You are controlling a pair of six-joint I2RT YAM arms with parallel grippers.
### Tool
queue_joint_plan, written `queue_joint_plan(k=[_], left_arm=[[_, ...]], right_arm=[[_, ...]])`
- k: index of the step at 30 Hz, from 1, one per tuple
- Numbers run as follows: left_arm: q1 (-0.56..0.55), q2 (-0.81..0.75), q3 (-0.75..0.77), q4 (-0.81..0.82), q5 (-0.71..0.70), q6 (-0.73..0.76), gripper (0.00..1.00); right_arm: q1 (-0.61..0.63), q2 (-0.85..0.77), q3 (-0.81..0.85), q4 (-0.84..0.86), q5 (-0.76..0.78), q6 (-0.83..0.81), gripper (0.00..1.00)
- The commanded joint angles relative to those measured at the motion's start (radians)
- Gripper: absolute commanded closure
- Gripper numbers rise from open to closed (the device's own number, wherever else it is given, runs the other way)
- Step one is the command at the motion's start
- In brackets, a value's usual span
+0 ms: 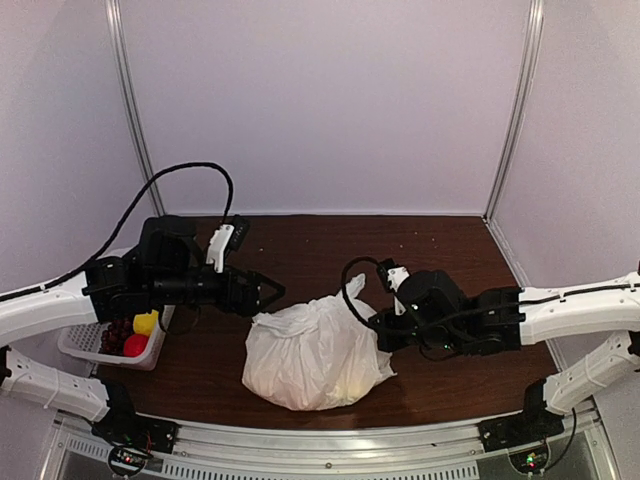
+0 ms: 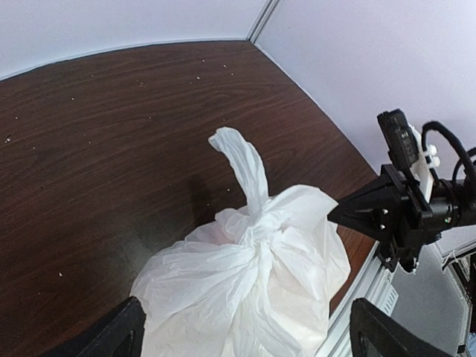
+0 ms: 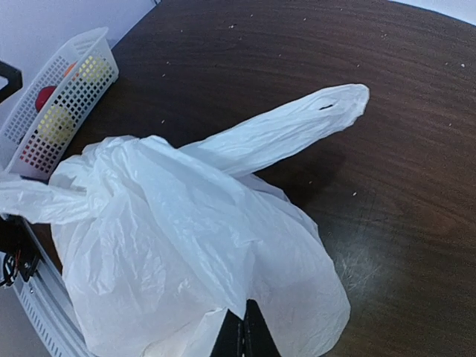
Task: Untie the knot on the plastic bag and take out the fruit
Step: Adjust the takeout bag at the center of the board.
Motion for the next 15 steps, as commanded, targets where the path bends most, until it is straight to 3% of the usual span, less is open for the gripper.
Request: queue_joint_plan(k=[1, 10, 15], left_arm=[[-0.002, -0.028, -0.026, 0.053, -0.013, -0.041, 0.02], [-0.001, -0.022, -0.06, 0.094, 0.015, -0.07, 0.02], [-0.002, 0.061, -0.047, 0.094, 0.054, -0.055, 0.05]], right_arm=[[-0.101, 0.02, 0.057, 0.077, -0.024, -0.134, 1.0], [-0.151, 0.048, 0.053, 0.099, -0.078, -0.181, 0.99], [-0.151, -0.01, -0.013, 0.124, -0.084, -0.14, 0.71]])
